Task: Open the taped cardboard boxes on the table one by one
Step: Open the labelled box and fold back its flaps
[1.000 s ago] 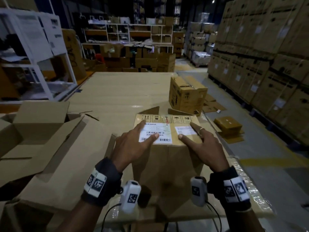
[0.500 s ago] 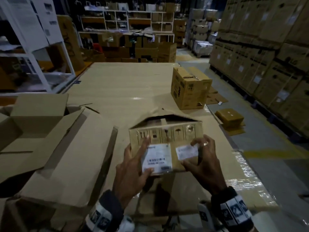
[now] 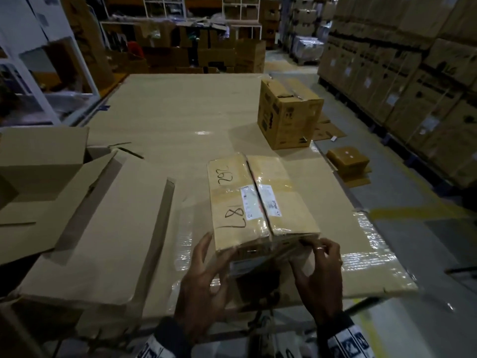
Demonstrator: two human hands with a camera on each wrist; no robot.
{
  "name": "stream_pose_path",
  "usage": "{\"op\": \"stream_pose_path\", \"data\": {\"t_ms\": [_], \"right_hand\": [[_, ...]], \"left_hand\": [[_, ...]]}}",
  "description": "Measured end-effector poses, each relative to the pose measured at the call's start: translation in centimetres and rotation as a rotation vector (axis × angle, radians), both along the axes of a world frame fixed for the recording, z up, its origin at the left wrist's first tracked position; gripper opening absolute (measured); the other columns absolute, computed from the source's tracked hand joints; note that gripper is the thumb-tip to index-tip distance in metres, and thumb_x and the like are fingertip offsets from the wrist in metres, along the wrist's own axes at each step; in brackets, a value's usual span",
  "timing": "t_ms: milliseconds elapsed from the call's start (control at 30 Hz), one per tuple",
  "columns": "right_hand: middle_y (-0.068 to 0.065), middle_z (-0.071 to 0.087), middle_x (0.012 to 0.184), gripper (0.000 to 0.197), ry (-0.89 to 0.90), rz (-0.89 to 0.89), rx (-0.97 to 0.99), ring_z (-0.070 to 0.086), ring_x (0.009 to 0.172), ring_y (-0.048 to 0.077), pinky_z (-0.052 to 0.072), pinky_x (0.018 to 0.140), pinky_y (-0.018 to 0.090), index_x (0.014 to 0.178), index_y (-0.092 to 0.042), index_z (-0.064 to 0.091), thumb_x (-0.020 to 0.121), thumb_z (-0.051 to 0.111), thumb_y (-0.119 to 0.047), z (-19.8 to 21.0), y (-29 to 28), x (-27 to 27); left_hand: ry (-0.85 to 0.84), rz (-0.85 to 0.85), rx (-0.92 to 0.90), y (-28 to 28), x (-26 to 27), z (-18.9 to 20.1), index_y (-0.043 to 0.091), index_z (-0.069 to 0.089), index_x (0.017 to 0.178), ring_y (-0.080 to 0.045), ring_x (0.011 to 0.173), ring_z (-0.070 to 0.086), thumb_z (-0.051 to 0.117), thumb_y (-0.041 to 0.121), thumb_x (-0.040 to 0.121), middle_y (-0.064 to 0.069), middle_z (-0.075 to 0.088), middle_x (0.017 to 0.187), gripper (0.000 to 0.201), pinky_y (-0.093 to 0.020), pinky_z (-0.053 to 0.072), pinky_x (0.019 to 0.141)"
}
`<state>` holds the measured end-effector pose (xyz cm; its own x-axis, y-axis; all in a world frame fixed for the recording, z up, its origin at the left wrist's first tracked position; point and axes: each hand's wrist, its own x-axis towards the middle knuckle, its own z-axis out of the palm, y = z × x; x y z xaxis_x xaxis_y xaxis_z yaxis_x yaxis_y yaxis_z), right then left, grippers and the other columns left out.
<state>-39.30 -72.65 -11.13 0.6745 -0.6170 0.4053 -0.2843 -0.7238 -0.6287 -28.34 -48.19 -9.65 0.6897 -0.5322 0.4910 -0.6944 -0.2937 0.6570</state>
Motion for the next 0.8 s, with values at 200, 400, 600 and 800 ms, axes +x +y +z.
{"op": "stream_pose_path", "data": {"t_ms": [200, 400, 600, 800], "right_hand": [[0.0, 0.066, 0.118, 0.037, -0.123, 0.161, -0.074, 0.063, 0.106, 0.021, 0.045, 0.092, 0.024, 0.12, -0.023, 0.068, 0.084, 0.073, -0.023, 2.6, 3.1, 1.0], [0.001, 0.057, 0.147, 0.054, -0.168, 0.164, -0.06, 0.056, 0.133, 0.019, 0.046, 0.104, 0.028, 0.142, -0.015, 0.059, 0.089, 0.068, -0.024, 4.2, 3.3, 1.7], [0.001, 0.038, 0.161, 0.062, -0.227, 0.114, -0.085, 0.044, 0.144, 0.016, 0.04, 0.108, 0.02, 0.151, -0.011, 0.046, 0.092, 0.062, -0.019, 7.1, -1.0, 3.3], [0.006, 0.037, 0.162, 0.058, -0.071, 0.031, -0.052, 0.049, 0.138, 0.023, 0.034, 0.105, 0.017, 0.149, -0.007, 0.048, 0.093, 0.062, -0.01, 5.7, -5.2, 6.2]], "left_hand": [[-0.077, -0.078, -0.088, -2.1, 3.5, 3.8, 0.021, 0.077, 0.093, -0.017, 0.134, 0.055, 0.073, 0.001, 0.081, 0.003, 0.058, 0.141, 0.024, -0.033, 0.049, 0.106], [-0.166, -0.197, -0.015, -5.7, 8.7, 7.8, 0.023, 0.077, 0.093, -0.008, 0.107, 0.067, 0.072, 0.015, 0.083, 0.012, 0.069, 0.116, 0.014, -0.037, 0.056, 0.081], [-0.299, -0.477, 0.371, -13.5, 13.7, 12.7, 0.023, 0.069, 0.124, -0.016, 0.119, 0.061, 0.078, 0.026, 0.087, 0.002, 0.063, 0.134, 0.038, -0.035, 0.052, 0.095], [-0.317, -0.664, 0.808, -23.3, 16.2, 12.7, 0.015, 0.059, 0.137, -0.03, 0.122, 0.057, 0.077, 0.029, 0.087, -0.009, 0.061, 0.136, 0.055, -0.043, 0.047, 0.1]]}}
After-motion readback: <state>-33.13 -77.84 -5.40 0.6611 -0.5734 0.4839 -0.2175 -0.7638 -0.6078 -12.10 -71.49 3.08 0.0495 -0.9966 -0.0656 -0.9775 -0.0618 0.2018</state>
